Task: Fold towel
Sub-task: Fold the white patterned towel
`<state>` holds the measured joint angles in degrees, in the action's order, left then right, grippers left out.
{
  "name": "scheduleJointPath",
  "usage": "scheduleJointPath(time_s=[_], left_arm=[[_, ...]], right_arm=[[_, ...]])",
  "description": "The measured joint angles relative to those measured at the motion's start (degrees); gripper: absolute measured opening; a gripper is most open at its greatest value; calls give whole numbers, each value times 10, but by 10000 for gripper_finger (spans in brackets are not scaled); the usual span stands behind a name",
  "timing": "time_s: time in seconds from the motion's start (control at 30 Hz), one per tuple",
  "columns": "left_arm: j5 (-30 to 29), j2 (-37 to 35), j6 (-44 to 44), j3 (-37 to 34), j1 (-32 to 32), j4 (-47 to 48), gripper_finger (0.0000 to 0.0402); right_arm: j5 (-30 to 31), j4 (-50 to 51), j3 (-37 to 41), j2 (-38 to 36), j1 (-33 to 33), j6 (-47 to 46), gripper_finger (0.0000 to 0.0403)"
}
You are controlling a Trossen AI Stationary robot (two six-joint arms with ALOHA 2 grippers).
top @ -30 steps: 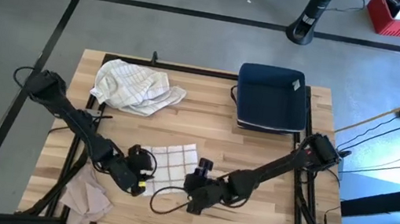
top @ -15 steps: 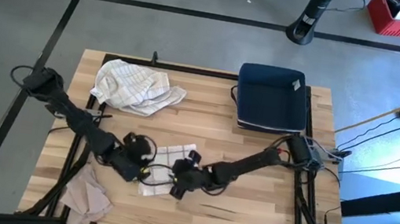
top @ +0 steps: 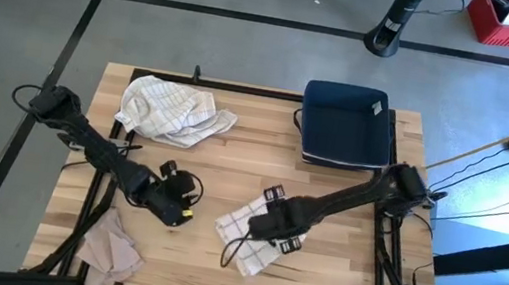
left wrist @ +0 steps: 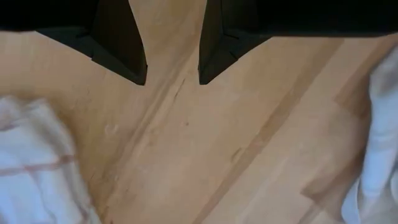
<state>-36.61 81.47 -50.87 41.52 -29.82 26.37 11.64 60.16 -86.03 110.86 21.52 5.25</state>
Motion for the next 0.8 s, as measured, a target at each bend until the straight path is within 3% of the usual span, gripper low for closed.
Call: scheduleJointPath(time_s=[0.07, 0.23, 0.37, 0.6, 0.7, 0.8], left_arm=[[-2, 0, 19, 0, 7, -1, 138], [-2, 0, 31, 0, 24, -1, 138], [-2, 0, 29, 0, 31, -2, 138], [-2, 0, 27, 0, 31, -6, 138], [-2, 0, 16, 0, 31, -6, 138], [-2, -1, 15, 0, 31, -7, 138]], right_arm=[[7, -8, -10, -18, -2, -66, 193], [36, -148, 15, -28, 7, -421, 193], [93, -272, 78, -16, 43, -546, 193], [132, -346, 154, 5, 61, -567, 193], [93, -336, 176, 8, 63, -486, 193], [68, -254, 181, -5, 63, -428, 193]])
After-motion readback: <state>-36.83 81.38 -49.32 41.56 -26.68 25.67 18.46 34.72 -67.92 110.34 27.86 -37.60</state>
